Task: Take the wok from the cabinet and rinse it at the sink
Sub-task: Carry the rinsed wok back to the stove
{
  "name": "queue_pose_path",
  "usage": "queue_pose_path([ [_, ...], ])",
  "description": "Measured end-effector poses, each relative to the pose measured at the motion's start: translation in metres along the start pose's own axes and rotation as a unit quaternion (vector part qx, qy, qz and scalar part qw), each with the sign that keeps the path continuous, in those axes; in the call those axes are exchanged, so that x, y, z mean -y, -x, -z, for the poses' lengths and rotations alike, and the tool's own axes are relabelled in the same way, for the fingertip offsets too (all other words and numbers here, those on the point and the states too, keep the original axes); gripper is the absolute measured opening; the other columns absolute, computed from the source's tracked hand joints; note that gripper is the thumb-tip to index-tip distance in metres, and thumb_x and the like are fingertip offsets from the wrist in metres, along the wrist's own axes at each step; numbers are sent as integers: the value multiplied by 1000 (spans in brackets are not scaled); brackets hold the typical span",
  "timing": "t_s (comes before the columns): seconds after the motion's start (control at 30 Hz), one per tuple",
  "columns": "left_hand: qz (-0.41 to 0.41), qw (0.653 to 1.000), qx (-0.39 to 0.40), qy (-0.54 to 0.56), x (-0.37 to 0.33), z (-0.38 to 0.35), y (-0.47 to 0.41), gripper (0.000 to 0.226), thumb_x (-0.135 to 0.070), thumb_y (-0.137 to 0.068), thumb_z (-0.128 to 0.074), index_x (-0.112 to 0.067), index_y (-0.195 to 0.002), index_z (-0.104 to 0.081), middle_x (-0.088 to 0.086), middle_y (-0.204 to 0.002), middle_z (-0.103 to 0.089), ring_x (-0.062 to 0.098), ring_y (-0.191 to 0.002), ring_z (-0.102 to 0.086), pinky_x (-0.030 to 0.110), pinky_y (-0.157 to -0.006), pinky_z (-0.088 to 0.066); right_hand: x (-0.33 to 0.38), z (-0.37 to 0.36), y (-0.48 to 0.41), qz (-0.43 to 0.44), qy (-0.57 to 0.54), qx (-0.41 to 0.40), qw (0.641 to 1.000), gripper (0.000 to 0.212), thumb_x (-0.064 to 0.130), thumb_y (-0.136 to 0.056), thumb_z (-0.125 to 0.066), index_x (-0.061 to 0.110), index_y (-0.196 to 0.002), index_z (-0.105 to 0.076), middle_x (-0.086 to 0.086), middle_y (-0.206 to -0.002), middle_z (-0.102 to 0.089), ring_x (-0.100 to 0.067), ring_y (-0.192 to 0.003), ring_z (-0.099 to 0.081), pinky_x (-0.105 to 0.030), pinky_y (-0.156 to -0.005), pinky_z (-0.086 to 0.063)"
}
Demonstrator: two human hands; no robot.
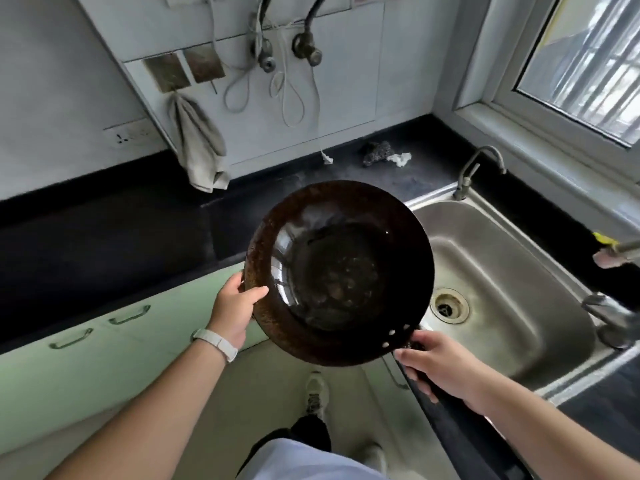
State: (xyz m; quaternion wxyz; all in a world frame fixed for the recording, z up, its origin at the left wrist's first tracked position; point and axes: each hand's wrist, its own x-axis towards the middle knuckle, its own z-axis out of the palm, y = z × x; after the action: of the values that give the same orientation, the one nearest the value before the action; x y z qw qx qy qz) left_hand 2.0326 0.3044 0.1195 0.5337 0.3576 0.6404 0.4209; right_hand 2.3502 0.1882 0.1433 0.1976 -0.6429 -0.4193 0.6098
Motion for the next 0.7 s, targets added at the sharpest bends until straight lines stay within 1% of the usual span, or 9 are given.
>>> queue_pose_path([
  [0.1, 20, 998, -40, 49, 5, 31, 19, 29, 0, -91, -60, -14, -116, -68, 8, -106, -76, 27, -98, -71, 38, -79, -56, 11, -19, -9, 13, 36, 32, 999, 11, 12, -97, -63, 3, -91, -63, -7, -58, -55, -21, -40, -46, -29, -45, -39],
  [0.2, 25, 994, -74, 77, 9, 61, 33, 26, -1, -92, -59, -12, -113, -69, 11, -109, -75, 30, -101, -69, 35, -75, -55, 25, -40, -15, 23, 59, 60, 996, 10, 11, -98, -62, 5, -90, -63, -3, -56, -54, -20, -40, -47, -26, -43, -39],
  [0.33, 25, 989, -111, 94, 14, 102, 45, 24, -3, -94, -57, -12, -113, -69, 11, -109, -75, 30, -101, -70, 40, -84, -56, 46, -74, -22, 29, 81, 90, 992, 12, 10, -98, -61, 6, -87, -62, -3, -57, -54, -17, -41, -48, -25, -40, -41],
  [0.5, 27, 985, -132, 108, 22, 162, 51, 29, -7, -96, -56, -19, -118, -69, 4, -109, -76, 26, -105, -70, 45, -94, -55, 70, -124, -35, 32, 113, 113, 987, 9, 12, -98, -64, 7, -90, -66, -4, -59, -57, -20, -44, -48, -27, -42, -42],
  [0.57, 28, 983, -138, 116, 26, 196, 50, 29, -9, -97, -56, -21, -120, -68, 2, -111, -76, 26, -106, -70, 45, -93, -56, 81, -154, -43, 31, 128, 120, 984, 10, 12, -97, -64, 4, -92, -66, -5, -59, -57, -21, -45, -48, -27, -42, -41],
  [0.63, 28, 981, -146, 124, 29, 230, 45, 30, -9, -97, -56, -22, -121, -68, 2, -112, -76, 25, -106, -69, 42, -88, -57, 91, -189, -50, 30, 139, 121, 982, 13, 13, -97, -64, 0, -94, -65, -8, -59, -57, -22, -47, -48, -27, -42, -40],
  [0.7, 26, 979, -155, 131, 30, 265, 40, 32, -7, -95, -56, -21, -121, -67, 2, -111, -76, 25, -106, -69, 40, -86, -57, 103, -228, -54, 31, 145, 124, 981, 12, 14, -97, -64, 2, -96, -67, -11, -59, -58, -25, -51, -47, -27, -42, -41],
])
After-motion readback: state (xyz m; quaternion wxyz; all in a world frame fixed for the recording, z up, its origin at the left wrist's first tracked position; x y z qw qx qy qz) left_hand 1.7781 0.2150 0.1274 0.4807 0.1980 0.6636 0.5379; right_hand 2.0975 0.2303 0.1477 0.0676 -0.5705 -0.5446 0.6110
